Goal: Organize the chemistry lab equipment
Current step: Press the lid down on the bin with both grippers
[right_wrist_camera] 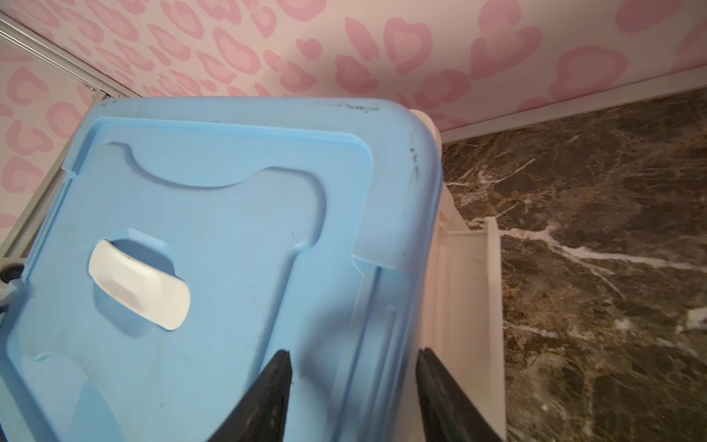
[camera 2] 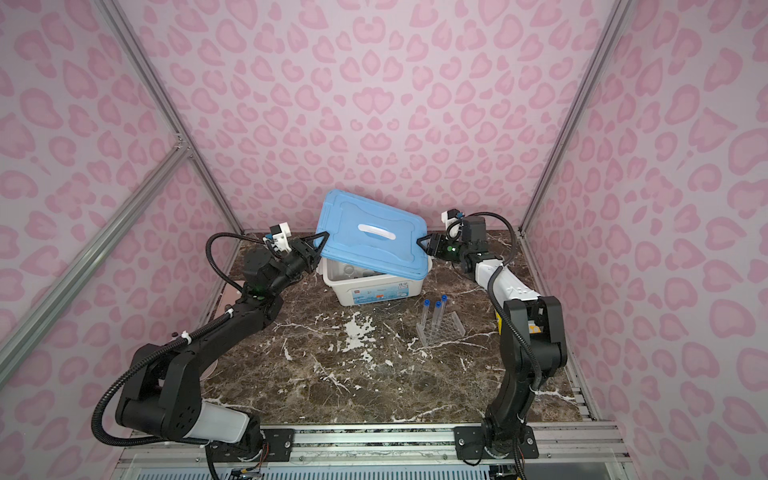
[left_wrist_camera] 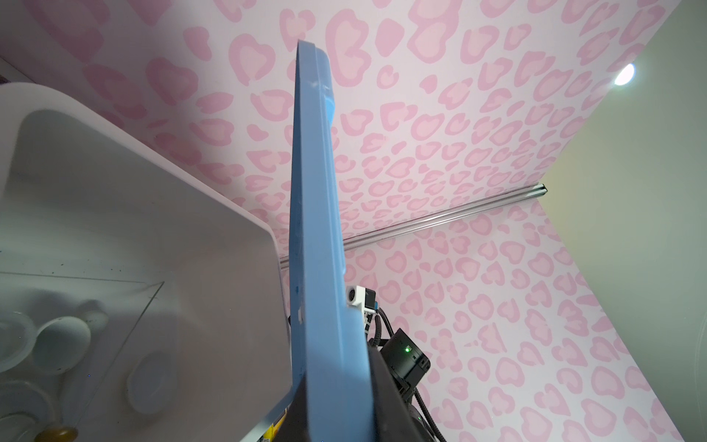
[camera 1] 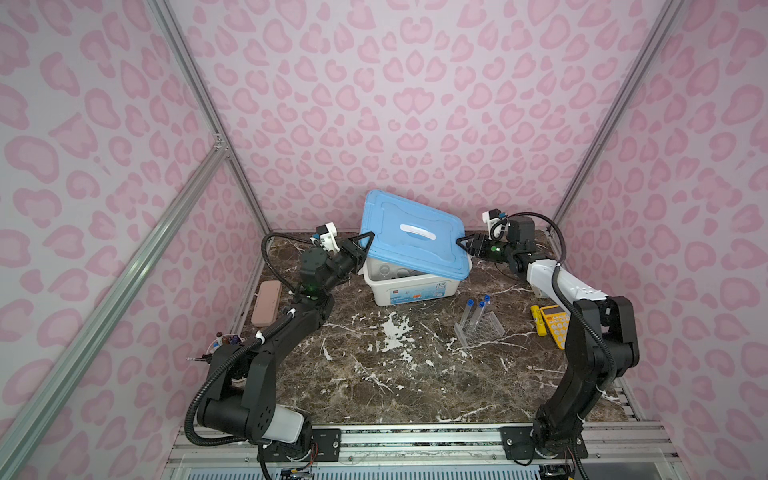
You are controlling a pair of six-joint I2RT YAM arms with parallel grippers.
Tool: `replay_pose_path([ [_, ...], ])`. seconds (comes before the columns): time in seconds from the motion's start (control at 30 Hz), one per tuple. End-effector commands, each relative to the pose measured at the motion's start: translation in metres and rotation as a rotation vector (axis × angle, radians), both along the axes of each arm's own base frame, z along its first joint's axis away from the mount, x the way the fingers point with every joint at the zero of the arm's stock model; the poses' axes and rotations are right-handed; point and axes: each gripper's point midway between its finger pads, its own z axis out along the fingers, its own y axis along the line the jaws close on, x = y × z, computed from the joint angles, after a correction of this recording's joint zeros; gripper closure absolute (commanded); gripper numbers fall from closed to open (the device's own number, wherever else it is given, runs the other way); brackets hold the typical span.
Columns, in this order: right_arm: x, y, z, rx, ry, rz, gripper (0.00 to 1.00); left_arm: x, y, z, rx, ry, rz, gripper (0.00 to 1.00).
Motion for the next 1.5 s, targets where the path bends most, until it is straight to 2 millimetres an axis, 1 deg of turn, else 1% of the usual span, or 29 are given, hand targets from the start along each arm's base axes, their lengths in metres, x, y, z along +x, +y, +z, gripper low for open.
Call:
replay_pose_path([
  [0.0, 0.006, 0.004, 0.006, 0.034, -0.015, 0.013, 0.48, -0.001, -0.001, 0.008, 0.006, -0.062, 0.018, 0.91],
  [0.27, 0.013, 0.006, 0.011, 0.060, -0.009, 0.014, 0.54, -0.004, -0.012, -0.001, 0.024, -0.046, 0.008, 0.90],
  [0.37, 0.016, 0.008, 0.012, 0.070, -0.003, 0.020, 0.54, -0.006, -0.016, -0.006, 0.032, -0.036, -0.002, 0.90],
  [0.5, 0.022, 0.008, 0.010, 0.065, 0.013, 0.014, 0.54, -0.009, -0.016, -0.013, 0.046, -0.019, 0.002, 0.90],
  [0.57, 0.023, 0.007, 0.004, 0.058, 0.030, 0.008, 0.54, -0.011, -0.016, -0.018, 0.052, -0.005, 0.001, 0.90],
  [0.6, 0.029, 0.007, 0.015, 0.057, 0.007, 0.008, 0.54, -0.012, -0.017, -0.021, 0.056, 0.002, -0.003, 0.90],
  [0.8, 0.035, 0.008, 0.009, 0.043, 0.027, 0.015, 0.54, -0.015, -0.019, -0.034, 0.081, 0.026, -0.009, 0.88],
  [1.07, 0.033, 0.006, 0.003, 0.019, 0.041, 0.016, 0.54, -0.020, -0.030, -0.038, 0.094, 0.036, -0.032, 0.88],
  [1.37, 0.035, 0.007, 0.000, 0.012, 0.053, 0.018, 0.54, -0.024, -0.030, -0.042, 0.111, 0.046, -0.013, 0.87],
  [1.47, 0.037, 0.009, 0.002, 0.011, 0.054, 0.023, 0.54, -0.024, -0.030, -0.042, 0.116, 0.053, -0.009, 0.82],
])
